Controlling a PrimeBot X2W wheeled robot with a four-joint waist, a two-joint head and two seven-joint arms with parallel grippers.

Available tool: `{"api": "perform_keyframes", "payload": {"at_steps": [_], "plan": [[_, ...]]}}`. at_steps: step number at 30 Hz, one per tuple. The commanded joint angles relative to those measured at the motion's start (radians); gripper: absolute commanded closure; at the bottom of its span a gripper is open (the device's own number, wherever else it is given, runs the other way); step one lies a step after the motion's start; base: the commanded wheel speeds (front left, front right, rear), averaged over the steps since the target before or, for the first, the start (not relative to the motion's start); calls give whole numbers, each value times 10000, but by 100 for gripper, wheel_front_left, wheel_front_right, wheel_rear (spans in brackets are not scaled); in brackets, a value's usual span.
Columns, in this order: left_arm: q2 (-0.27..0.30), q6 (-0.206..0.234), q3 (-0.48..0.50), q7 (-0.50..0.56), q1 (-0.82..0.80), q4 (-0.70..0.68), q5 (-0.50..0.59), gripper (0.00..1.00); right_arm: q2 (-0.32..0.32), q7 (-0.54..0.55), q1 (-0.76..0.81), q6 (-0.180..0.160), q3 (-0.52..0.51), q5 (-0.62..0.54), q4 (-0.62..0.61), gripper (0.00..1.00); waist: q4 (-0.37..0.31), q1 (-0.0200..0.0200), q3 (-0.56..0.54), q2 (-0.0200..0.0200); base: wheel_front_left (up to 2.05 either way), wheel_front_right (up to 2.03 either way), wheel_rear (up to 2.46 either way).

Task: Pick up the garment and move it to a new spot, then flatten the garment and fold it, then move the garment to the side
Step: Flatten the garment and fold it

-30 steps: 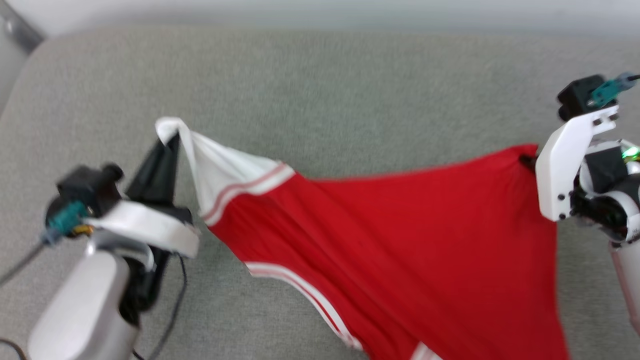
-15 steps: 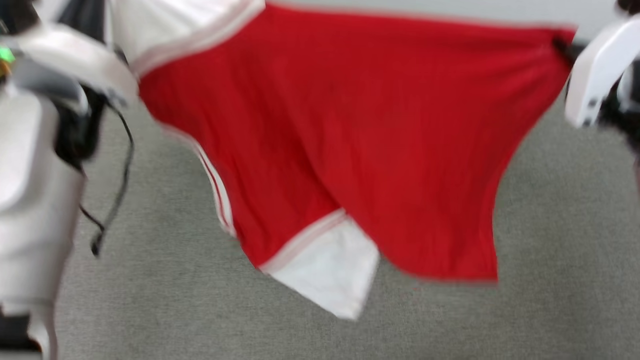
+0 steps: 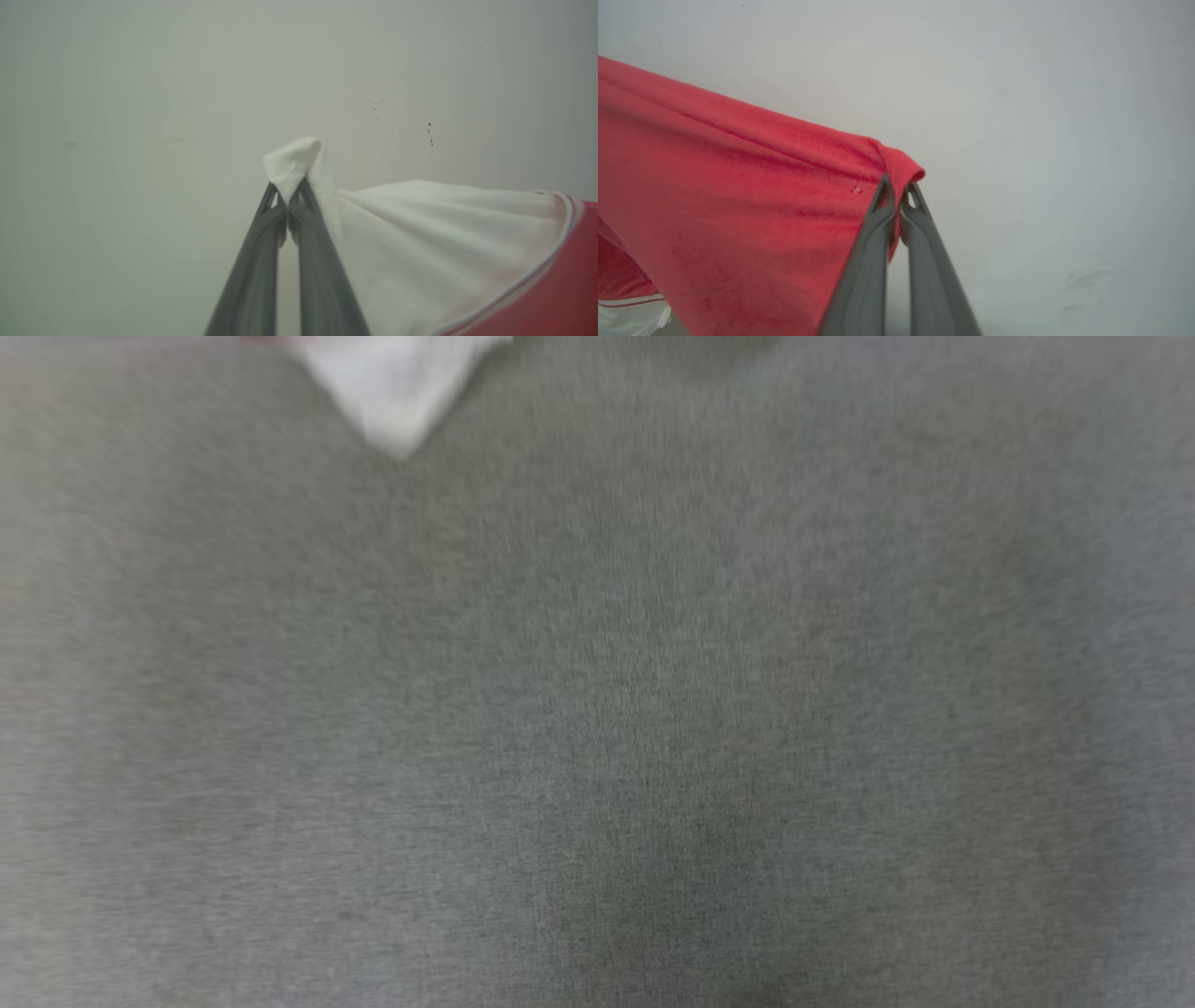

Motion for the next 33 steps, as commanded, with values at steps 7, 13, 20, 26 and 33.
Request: {"api": "perform_keyframes", "payload": {"at_steps": [7,13,20,26,33], "plan": [[357,-52,51,234,-1575,-427,120,100,-73,-646,-1864,-20,112,-282,262,100,-188,0,2529,-1,0,0,0],[325,57,201,202,-1659,-584,-106,100,90,-1065,-2774,-20,583,-125,820,100,-122,0,3593,-1,0,0,0],[170,26,284,-33,-1061,-416,-423,100,131,-1558,-3110,-18,1342,259,1821,100,8,0,4123,-1,0,0,0],[-173,-156,249,-386,-114,71,-854,100,13,-2131,-2595,-18,1940,691,2797,100,211,0,3811,-1,0,0,0],[-384,-386,235,-770,2302,393,-1494,100,-237,-2903,-598,-18,2917,1570,3205,100,438,0,2326,-1,0,0,0]]}}
